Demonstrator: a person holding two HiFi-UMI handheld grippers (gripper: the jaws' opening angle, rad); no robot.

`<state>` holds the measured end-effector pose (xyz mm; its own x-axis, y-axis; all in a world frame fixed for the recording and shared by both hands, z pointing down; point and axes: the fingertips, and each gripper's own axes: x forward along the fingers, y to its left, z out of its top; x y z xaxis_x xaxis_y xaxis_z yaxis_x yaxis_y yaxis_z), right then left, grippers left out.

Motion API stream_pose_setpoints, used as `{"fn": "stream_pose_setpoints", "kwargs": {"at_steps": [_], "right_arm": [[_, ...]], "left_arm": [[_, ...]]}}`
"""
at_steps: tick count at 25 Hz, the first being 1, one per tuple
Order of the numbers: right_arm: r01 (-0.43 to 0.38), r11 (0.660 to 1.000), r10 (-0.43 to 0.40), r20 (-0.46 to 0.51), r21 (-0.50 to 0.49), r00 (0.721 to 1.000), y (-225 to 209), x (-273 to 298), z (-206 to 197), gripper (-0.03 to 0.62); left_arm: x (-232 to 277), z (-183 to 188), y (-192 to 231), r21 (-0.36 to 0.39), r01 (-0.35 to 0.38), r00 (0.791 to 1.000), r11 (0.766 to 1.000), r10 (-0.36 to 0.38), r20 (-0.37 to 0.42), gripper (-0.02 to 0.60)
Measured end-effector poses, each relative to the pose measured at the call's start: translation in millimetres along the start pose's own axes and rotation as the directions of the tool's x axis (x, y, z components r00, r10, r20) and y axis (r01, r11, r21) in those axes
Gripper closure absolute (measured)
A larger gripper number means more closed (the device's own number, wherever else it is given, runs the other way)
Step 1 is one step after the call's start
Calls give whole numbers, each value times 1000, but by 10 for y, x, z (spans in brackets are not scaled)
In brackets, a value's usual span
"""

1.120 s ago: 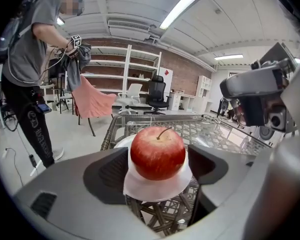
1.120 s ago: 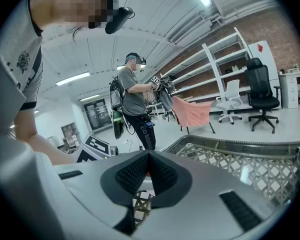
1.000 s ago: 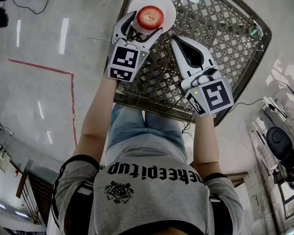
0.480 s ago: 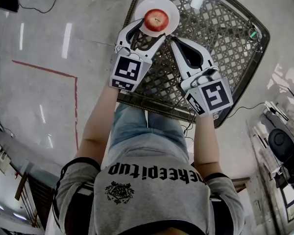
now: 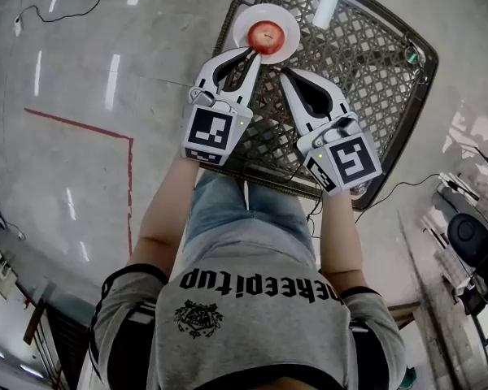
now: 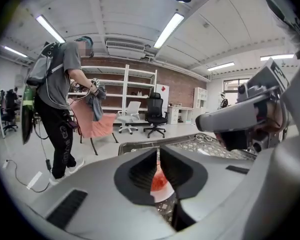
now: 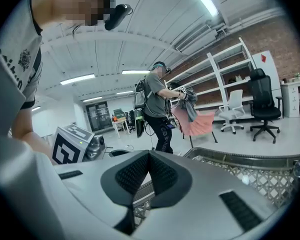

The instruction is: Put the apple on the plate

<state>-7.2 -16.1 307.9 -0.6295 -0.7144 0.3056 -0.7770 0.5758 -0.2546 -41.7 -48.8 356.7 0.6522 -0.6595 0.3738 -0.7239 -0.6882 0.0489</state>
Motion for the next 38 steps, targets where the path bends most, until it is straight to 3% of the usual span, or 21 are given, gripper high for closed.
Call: {"fn": "stream_pose_setpoints", "kwargs": {"at_steps": [9, 23, 38], "right_arm": [[25, 999, -24, 37, -28, 999, 228, -64, 184, 589], [43, 995, -35, 89, -85, 995, 599, -307, 556, 589], [65, 989, -45, 150, -135, 988, 895, -525, 759, 589]], "left_arm": [[-339, 423, -30, 28, 30, 996, 999, -32, 83, 543], [-827, 1010, -237, 67, 80, 985, 995, -89, 148, 543], [-1219, 1216, -448, 81, 122, 973, 989, -135, 186, 545]]}}
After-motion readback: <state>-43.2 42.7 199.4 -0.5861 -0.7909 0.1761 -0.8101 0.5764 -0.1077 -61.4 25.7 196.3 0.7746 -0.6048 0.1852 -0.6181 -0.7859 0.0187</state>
